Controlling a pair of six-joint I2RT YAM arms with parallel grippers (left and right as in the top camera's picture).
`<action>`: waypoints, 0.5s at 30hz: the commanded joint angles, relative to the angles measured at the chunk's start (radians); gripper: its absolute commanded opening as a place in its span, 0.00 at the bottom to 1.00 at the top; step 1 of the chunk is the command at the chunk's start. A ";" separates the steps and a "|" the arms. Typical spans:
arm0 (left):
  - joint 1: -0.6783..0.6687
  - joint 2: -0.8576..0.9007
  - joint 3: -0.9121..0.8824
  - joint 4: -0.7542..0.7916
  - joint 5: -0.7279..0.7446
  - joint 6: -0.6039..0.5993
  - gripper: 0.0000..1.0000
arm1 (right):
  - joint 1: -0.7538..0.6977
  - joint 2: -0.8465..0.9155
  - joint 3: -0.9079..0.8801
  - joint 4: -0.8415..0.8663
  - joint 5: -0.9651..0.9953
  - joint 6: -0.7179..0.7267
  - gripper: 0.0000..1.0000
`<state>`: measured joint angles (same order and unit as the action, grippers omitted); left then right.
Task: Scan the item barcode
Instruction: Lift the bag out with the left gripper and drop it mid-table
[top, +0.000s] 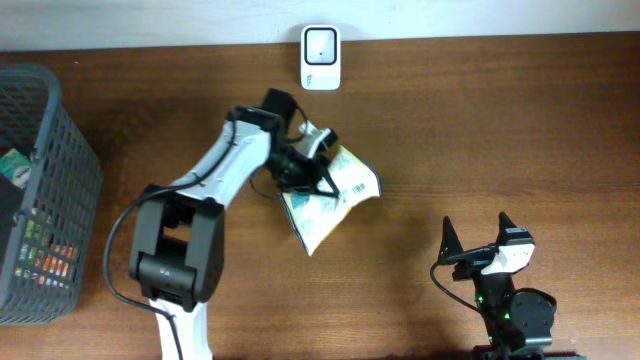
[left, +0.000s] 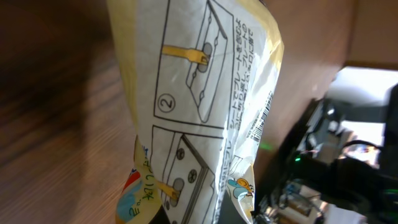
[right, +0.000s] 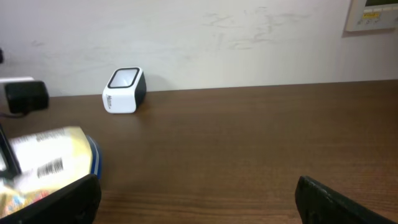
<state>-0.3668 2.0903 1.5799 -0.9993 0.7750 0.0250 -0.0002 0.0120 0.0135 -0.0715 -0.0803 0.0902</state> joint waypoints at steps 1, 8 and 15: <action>-0.035 0.007 0.005 0.003 -0.039 -0.010 0.22 | 0.000 -0.006 -0.008 0.000 -0.010 -0.005 0.99; -0.011 0.003 0.100 -0.030 -0.032 -0.010 0.99 | 0.000 -0.006 -0.008 0.000 -0.010 -0.005 0.99; 0.156 -0.039 0.573 -0.234 -0.206 0.040 0.99 | 0.000 -0.006 -0.008 0.000 -0.010 -0.005 0.99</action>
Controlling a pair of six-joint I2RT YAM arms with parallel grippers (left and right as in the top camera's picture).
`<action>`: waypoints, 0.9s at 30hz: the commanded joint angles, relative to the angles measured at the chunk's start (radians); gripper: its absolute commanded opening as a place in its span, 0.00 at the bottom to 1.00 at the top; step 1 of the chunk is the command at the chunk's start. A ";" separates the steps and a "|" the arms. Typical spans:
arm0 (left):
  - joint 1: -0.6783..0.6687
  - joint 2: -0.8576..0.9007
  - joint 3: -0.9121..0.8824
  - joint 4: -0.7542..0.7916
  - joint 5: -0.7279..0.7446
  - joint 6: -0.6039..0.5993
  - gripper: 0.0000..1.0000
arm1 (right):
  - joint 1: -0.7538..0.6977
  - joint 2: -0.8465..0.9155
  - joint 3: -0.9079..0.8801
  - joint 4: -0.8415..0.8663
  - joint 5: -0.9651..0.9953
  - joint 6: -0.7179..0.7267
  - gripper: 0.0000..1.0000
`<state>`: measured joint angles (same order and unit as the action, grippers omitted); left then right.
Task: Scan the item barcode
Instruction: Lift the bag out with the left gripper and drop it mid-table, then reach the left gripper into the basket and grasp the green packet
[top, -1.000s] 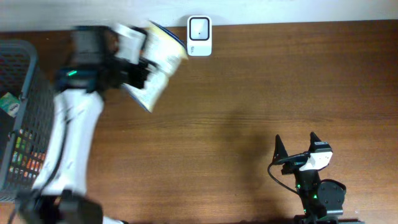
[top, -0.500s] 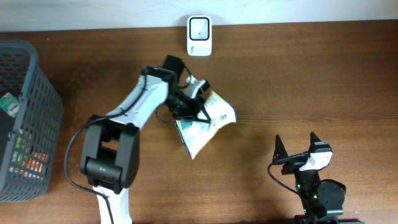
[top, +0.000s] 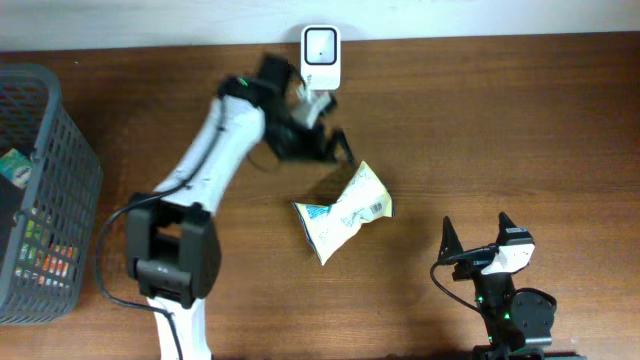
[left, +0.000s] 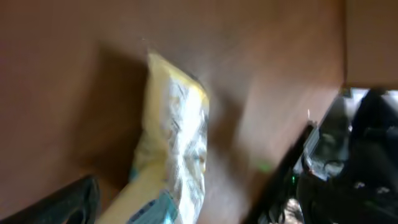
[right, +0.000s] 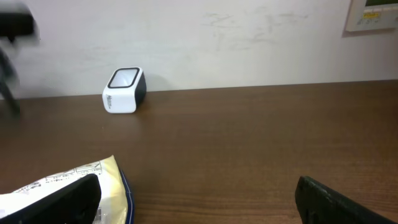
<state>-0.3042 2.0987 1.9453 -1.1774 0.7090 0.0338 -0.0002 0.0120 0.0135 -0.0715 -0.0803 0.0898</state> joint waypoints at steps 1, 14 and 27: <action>0.122 -0.056 0.283 -0.089 -0.212 0.032 0.99 | 0.000 -0.006 -0.008 0.000 -0.010 -0.005 0.99; 0.662 -0.219 0.605 -0.160 -0.695 -0.153 0.99 | 0.000 -0.006 -0.008 0.000 -0.010 -0.005 0.99; 0.993 -0.174 0.359 -0.101 -0.862 -0.250 0.99 | 0.000 -0.006 -0.008 0.000 -0.010 -0.005 0.99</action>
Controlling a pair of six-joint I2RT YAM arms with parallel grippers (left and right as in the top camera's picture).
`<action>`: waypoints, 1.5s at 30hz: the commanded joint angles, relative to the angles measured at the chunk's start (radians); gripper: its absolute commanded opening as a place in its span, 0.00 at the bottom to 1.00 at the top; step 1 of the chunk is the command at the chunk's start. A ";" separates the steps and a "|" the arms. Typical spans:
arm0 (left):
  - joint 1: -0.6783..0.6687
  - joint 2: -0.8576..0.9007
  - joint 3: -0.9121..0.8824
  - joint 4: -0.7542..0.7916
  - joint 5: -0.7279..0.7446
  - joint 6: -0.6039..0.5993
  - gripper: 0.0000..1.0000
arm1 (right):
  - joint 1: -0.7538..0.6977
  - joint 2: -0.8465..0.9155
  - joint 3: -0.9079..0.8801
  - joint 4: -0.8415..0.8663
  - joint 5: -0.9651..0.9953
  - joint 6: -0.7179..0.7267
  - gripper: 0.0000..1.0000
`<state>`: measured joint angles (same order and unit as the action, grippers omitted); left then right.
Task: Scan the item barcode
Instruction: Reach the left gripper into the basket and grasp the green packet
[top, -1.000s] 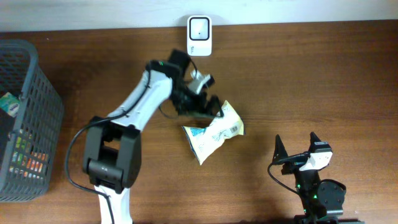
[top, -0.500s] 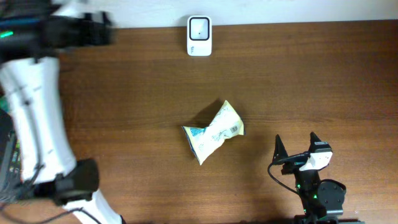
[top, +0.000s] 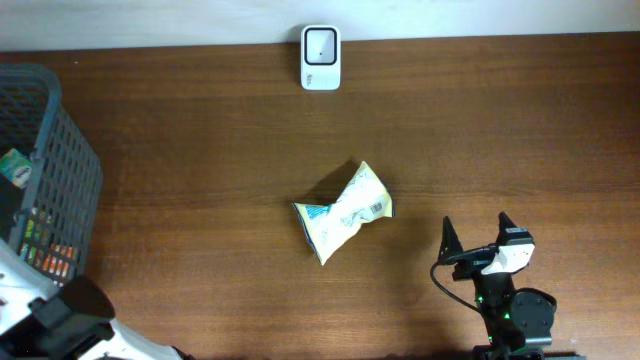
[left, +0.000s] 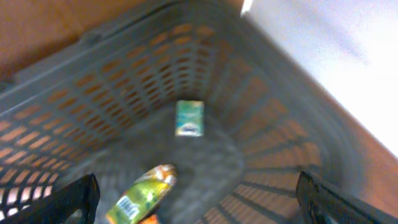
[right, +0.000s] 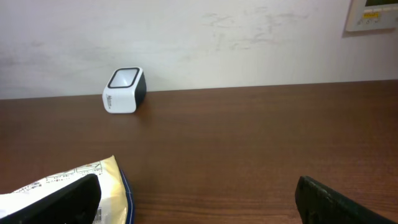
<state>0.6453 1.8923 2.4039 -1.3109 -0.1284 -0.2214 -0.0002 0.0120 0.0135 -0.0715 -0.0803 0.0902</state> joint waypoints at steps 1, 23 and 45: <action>0.049 0.037 -0.124 0.045 -0.019 0.018 0.99 | 0.000 -0.006 -0.008 0.000 -0.010 -0.005 0.99; 0.053 0.422 -0.279 0.346 -0.007 0.223 0.94 | 0.000 -0.006 -0.008 0.000 -0.010 -0.005 0.99; 0.053 0.565 -0.279 0.466 0.009 0.283 0.84 | 0.000 -0.006 -0.008 0.000 -0.010 -0.005 0.99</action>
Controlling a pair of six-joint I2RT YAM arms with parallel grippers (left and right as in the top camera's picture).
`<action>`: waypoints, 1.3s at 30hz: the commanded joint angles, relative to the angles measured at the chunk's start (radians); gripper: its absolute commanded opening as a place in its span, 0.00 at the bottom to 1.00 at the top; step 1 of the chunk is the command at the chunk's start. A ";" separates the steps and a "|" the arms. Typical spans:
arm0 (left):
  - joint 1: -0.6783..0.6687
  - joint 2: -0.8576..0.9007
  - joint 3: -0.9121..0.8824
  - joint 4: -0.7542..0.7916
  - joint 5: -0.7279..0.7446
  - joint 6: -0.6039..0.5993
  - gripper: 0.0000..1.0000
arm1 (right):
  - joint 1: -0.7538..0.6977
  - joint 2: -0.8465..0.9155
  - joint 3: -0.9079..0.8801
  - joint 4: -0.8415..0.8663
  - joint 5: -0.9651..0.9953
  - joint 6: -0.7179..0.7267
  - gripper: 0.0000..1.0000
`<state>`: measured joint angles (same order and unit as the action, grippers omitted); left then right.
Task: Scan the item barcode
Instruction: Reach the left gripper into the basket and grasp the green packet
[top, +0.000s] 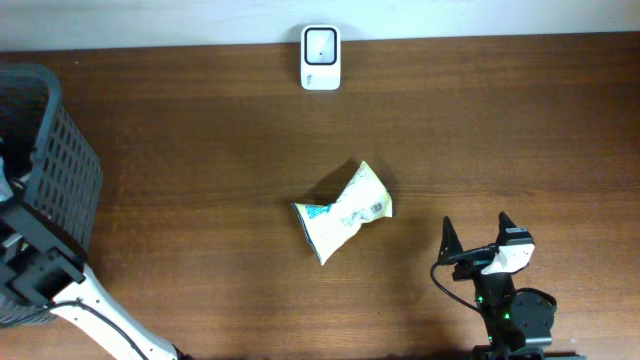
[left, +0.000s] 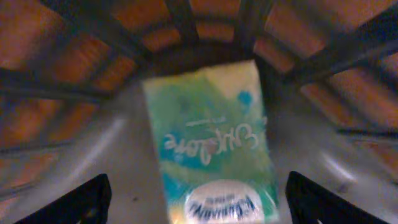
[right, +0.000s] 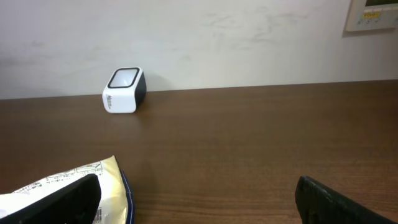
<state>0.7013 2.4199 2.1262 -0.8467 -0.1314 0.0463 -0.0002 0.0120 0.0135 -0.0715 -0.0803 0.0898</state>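
Note:
Close under my left wrist camera lies a green and white packet (left: 208, 158) on the floor of the grey mesh basket (top: 62, 150). My left gripper (left: 199, 208) is open, one finger on each side of the packet's near end. The white barcode scanner (top: 320, 44) stands at the table's far edge. A yellow and white snack bag (top: 345, 212) lies mid-table with its barcode side up. My right gripper (top: 476, 226) rests open near the front edge; the bag's corner (right: 62, 186) shows by its left finger, and the scanner (right: 124, 91) stands beyond.
The basket's dark bars (left: 93, 28) close in tightly around my left gripper. The left arm (top: 35, 270) reaches in from the table's left edge. A white wall (right: 217, 37) runs behind the scanner.
My left gripper was above the basket looking down at several items. Now it is low inside, open around the green packet. The snack bag and right arm have not moved.
My left gripper first held the snack bag up near the scanner. Then the bag lay mid-table and the gripper was apart from it by the scanner. After that the arm was over the basket at the left, and now it is down inside at a green packet.

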 joint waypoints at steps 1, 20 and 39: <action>-0.003 0.037 -0.002 0.004 0.012 0.016 0.79 | 0.000 -0.006 -0.008 0.000 -0.010 -0.005 0.99; -0.008 -0.036 0.020 -0.032 0.134 0.014 0.19 | 0.000 -0.006 -0.008 0.000 -0.010 -0.005 0.99; -0.245 -0.721 0.027 -0.215 0.457 -0.030 0.22 | 0.000 -0.006 -0.008 0.000 -0.010 -0.005 0.99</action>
<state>0.5907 1.6955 2.1555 -1.0103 0.2543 0.0288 -0.0002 0.0120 0.0135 -0.0715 -0.0803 0.0898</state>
